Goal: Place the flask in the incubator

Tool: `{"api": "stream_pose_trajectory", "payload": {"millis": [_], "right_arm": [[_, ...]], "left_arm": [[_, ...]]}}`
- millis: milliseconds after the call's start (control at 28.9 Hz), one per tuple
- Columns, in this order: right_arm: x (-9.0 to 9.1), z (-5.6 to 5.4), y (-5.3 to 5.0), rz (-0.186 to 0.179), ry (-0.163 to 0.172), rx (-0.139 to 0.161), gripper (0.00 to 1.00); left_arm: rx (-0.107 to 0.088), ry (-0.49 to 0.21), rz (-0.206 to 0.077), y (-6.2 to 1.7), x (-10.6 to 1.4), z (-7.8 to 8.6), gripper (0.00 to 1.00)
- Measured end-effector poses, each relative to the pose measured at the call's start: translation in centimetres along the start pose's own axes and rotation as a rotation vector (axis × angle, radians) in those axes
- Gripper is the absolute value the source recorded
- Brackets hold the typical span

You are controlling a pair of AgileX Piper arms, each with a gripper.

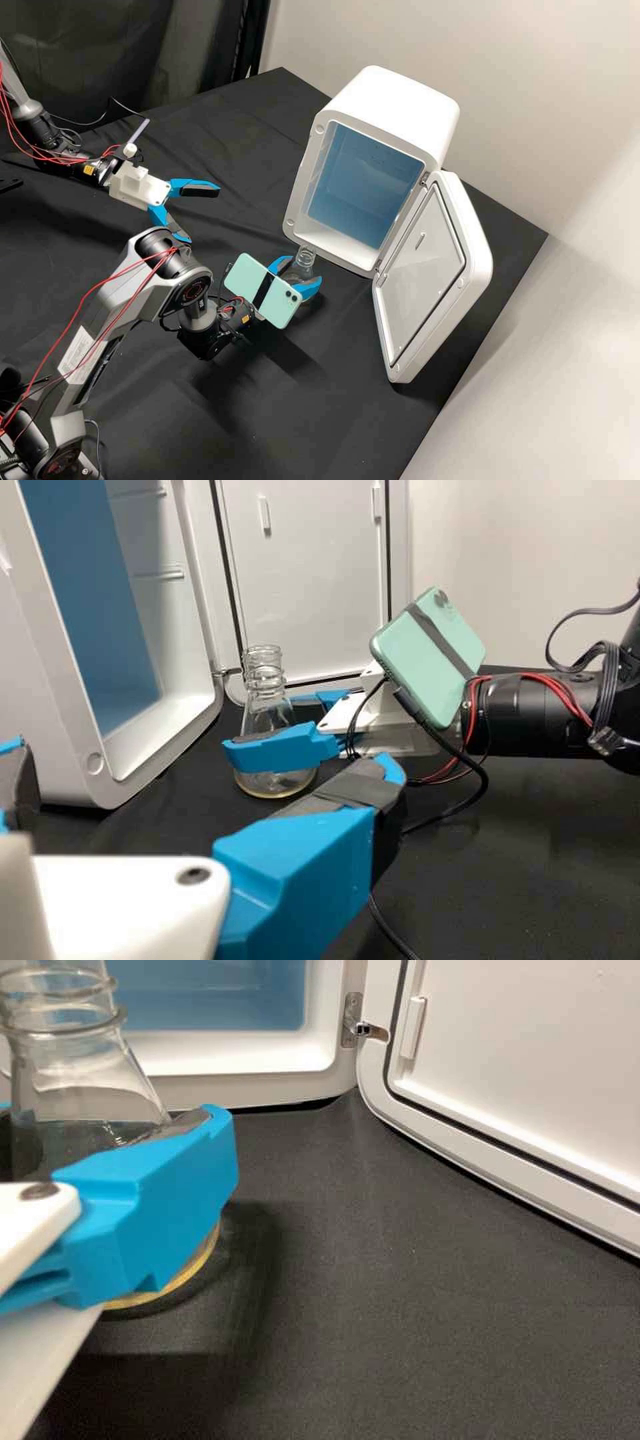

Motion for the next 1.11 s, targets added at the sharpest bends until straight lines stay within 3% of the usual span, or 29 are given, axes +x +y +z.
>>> {"api": "stream_pose_trajectory", "payload": {"millis": [726, 1107], "right_arm": [[0.1, 0.0, 0.0, 0.002, 0.002, 0.0, 0.0], [1.1, 0.5, 1.3, 0.029, -0.017, 0.001, 0.0]], "left_arm": [[0.0, -0.001, 0.005, 0.14, 0.0, 0.0, 1.0], [-0.002, -0.001, 0.005, 0.14, 0.0, 0.0, 1.0]]}}
